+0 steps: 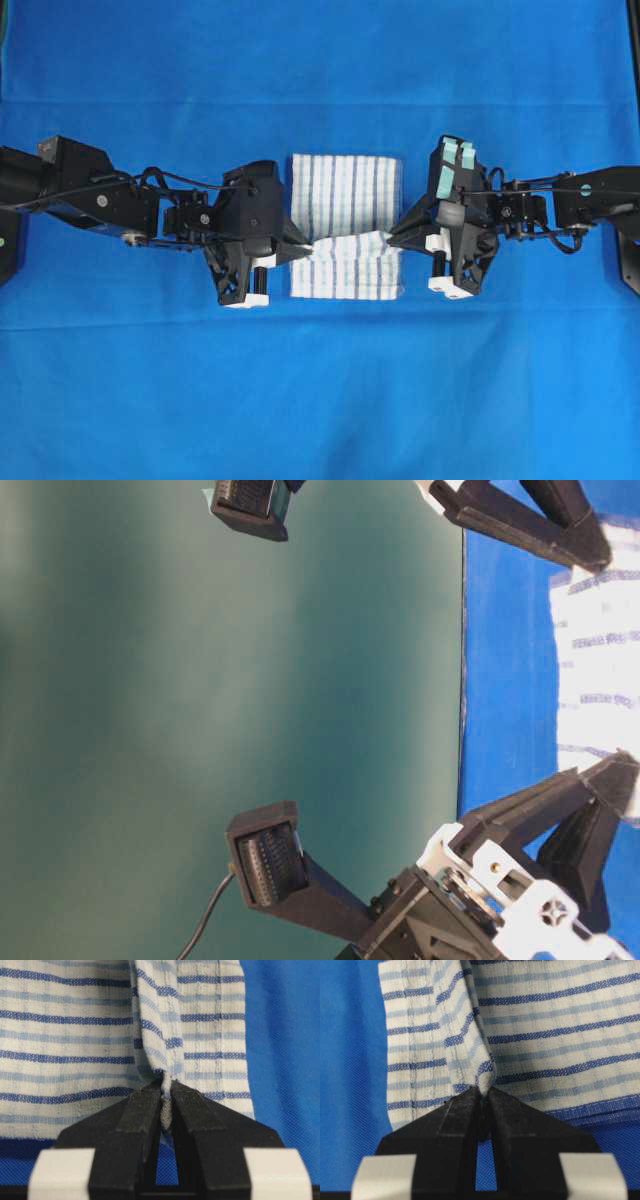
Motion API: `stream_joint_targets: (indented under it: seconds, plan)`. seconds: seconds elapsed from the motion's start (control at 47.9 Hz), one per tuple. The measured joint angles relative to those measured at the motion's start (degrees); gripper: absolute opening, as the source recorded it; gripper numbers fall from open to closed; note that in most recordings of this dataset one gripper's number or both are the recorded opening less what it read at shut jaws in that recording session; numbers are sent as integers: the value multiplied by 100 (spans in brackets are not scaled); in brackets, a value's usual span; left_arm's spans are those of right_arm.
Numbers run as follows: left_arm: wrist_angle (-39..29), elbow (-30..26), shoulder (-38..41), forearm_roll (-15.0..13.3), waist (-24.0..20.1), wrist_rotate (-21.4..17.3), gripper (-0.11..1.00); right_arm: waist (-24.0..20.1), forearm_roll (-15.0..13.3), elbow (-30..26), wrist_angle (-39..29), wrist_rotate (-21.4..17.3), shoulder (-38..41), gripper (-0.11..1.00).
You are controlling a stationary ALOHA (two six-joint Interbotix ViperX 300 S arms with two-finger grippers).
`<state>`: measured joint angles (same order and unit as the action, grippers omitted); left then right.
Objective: Fold the blue towel.
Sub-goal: 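Open both grippers and pull them away from the folded towel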
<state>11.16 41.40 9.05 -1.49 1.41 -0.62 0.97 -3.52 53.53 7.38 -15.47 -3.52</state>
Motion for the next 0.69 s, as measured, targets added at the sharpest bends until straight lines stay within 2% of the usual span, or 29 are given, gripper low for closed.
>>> stream_joint_targets:
  seconds: [0.084, 0.209, 0.272, 0.397, 0.69]
  plan:
    - [-9, 0, 0, 0, 0, 9, 16, -70, 0, -26, 0, 0, 9, 14]
    - [-70, 0, -18, 0, 18, 9, 45, -167, 0, -79, -9, -18, 26, 50]
    - [-158, 0, -97, 0, 44, 9, 61, -202, 18, -141, -44, -35, 18, 61]
    - [-571, 9, -519, 0, 97, -9, 74, -281, 26, -290, -448, -70, -237, 57]
    - [-1538, 167, -1863, 0, 167, -44, 73, -316, -35, -431, -1503, -62, -1582, 57]
